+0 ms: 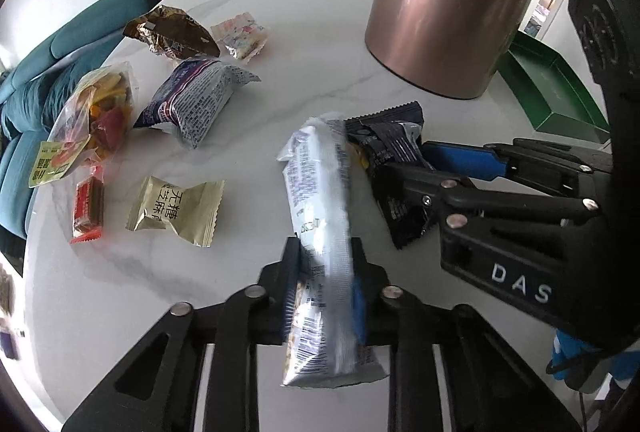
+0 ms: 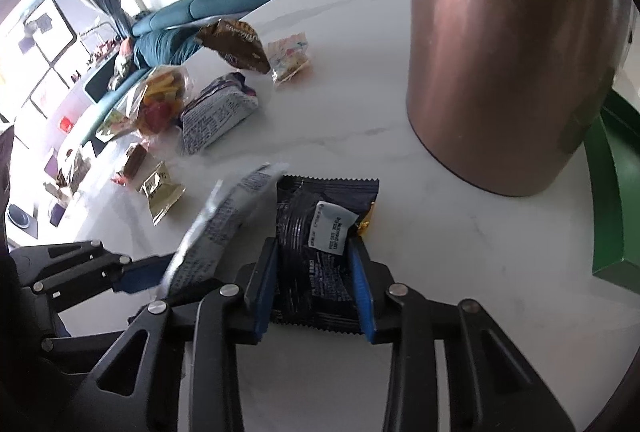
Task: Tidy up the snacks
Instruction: 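Grasp the white-blue bar with the left tool while the right tool grasps the black packet, then carry the white-blue bar and black packet with both tools over the green tray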
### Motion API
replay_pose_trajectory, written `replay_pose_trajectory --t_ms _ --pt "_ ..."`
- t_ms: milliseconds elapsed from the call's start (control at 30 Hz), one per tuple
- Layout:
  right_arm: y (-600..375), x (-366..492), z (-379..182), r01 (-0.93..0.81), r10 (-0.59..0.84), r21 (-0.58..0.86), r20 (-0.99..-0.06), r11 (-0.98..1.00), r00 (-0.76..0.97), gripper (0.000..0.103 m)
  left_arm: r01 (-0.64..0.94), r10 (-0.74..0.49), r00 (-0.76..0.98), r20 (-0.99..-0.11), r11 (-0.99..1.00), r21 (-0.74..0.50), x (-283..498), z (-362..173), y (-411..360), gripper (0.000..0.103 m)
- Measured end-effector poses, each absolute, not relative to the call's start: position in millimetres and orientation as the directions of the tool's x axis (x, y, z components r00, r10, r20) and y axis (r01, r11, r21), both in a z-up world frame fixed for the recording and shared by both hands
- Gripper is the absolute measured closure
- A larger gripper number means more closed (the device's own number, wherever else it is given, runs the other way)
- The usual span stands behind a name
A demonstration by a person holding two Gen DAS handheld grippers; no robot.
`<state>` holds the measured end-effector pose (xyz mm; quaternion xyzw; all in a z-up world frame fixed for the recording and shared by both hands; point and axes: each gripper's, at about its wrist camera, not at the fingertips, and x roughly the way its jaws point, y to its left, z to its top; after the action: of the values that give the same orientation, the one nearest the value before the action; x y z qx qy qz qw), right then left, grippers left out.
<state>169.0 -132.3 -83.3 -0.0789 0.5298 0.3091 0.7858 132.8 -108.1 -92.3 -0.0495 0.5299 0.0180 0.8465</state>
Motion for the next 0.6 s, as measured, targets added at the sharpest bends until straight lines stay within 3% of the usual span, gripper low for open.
replay_pose_trajectory --t_ms 600 --pt "-134.8 160.0 -61.6 -0.552 0.415 0.191 -0.854 0.812 0.314 0.056 -0.067 -0.059 0.464 -0.884 0.993 -0.101 118.6 -79.3 -100.2 0.090"
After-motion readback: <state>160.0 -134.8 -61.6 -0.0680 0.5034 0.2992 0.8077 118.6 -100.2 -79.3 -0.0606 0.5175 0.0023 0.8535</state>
